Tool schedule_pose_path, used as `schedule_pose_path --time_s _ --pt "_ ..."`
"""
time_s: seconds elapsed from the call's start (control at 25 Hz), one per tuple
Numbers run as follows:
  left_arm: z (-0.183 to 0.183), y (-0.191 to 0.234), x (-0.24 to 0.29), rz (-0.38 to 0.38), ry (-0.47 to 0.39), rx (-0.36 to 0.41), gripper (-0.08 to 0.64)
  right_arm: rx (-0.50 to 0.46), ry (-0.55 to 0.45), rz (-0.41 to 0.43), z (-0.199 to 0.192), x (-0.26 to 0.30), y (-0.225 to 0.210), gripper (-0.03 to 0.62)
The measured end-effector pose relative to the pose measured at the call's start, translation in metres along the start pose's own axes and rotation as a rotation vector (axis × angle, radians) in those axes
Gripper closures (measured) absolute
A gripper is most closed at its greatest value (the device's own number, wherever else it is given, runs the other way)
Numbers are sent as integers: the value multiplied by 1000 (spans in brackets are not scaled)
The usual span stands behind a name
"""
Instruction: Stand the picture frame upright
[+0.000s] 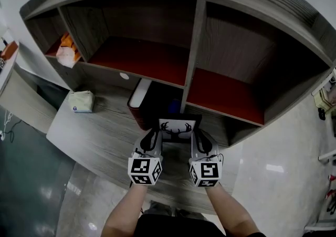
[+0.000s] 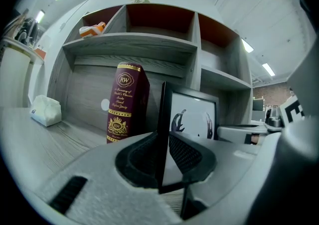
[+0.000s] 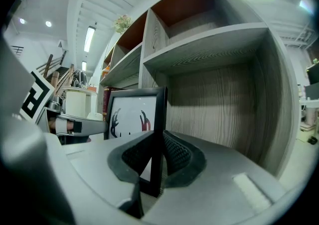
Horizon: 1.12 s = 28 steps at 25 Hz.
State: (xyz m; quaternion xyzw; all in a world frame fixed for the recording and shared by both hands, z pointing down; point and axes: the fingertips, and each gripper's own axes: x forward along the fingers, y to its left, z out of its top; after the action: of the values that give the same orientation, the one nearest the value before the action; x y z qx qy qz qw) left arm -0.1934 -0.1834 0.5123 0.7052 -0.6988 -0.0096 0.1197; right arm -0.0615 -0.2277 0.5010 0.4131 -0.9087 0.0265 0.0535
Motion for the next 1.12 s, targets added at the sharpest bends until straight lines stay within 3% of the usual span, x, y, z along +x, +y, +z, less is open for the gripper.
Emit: schedule_pose_path --time_s 0.2,0.76,1.0,1.12 --pt "0 0 0 -15 14 4 495 7 5 20 0 1 1 541" --pt "6 4 -10 -3 4 -4 451 17 -16 57 10 -4 6 442" --pt "3 0 -22 -1 13 10 451 18 0 51 5 -16 2 453" --pt "5 -1 -31 6 9 -14 501 12 4 49 4 -23 3 473"
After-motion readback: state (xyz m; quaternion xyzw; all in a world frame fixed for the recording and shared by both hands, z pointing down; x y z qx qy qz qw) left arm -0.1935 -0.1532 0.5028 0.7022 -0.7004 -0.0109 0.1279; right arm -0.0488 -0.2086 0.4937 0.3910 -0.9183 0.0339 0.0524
